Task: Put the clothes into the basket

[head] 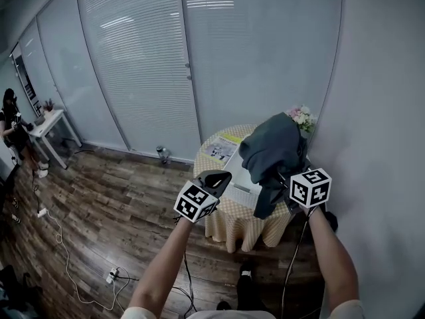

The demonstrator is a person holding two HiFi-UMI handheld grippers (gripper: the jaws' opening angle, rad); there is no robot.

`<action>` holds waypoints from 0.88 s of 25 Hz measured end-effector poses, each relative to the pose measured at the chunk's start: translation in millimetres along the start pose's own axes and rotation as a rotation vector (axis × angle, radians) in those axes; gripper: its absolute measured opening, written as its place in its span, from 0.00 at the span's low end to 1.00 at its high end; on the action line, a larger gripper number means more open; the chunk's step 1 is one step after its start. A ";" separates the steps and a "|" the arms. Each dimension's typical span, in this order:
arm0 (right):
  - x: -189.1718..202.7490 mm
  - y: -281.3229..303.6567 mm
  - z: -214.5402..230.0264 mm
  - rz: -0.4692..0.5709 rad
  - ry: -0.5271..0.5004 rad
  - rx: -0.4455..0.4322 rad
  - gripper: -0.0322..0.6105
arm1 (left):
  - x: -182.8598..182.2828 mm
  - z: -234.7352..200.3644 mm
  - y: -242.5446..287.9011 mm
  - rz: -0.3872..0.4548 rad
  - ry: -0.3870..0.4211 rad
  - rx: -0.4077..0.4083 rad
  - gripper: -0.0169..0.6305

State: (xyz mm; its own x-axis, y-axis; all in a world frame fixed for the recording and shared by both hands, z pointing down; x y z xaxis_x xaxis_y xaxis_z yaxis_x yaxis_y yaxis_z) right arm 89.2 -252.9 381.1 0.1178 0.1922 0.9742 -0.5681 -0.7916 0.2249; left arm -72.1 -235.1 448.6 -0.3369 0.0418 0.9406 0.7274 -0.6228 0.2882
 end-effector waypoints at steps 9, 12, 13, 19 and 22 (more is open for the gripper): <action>-47.9 80.0 65.7 0.036 0.004 -0.042 0.46 | -23.3 -64.0 72.5 -0.004 0.013 -0.016 0.05; -61.5 105.4 86.6 0.035 0.008 -0.062 0.46 | -31.1 -79.8 97.4 -0.003 0.003 -0.018 0.05; -64.6 116.0 94.3 0.035 0.012 -0.069 0.46 | -30.4 -87.0 106.6 -0.007 -0.002 -0.021 0.05; -97.7 192.9 126.3 0.039 0.032 -0.117 0.46 | -29.1 -148.0 145.5 -0.030 -0.027 -0.056 0.05; -105.6 217.5 135.1 0.051 0.036 -0.143 0.46 | -22.3 -161.0 161.2 -0.038 -0.033 -0.069 0.05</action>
State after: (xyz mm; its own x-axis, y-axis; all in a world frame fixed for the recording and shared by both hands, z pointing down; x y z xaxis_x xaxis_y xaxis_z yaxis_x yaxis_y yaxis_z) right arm 63.2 -523.7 329.3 0.0578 0.1768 0.9826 -0.6828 -0.7110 0.1681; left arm -43.6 -462.2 445.2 -0.3428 0.0910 0.9350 0.6711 -0.6727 0.3115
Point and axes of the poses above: the fingertips, and each gripper's own axes: y forward along the fingers, z to its right, x out of its underside, the point moved 2 cm from there along -y, backward along the fingers, and after that the axes turned 6 degrees about -z, right-handed, at the moved point
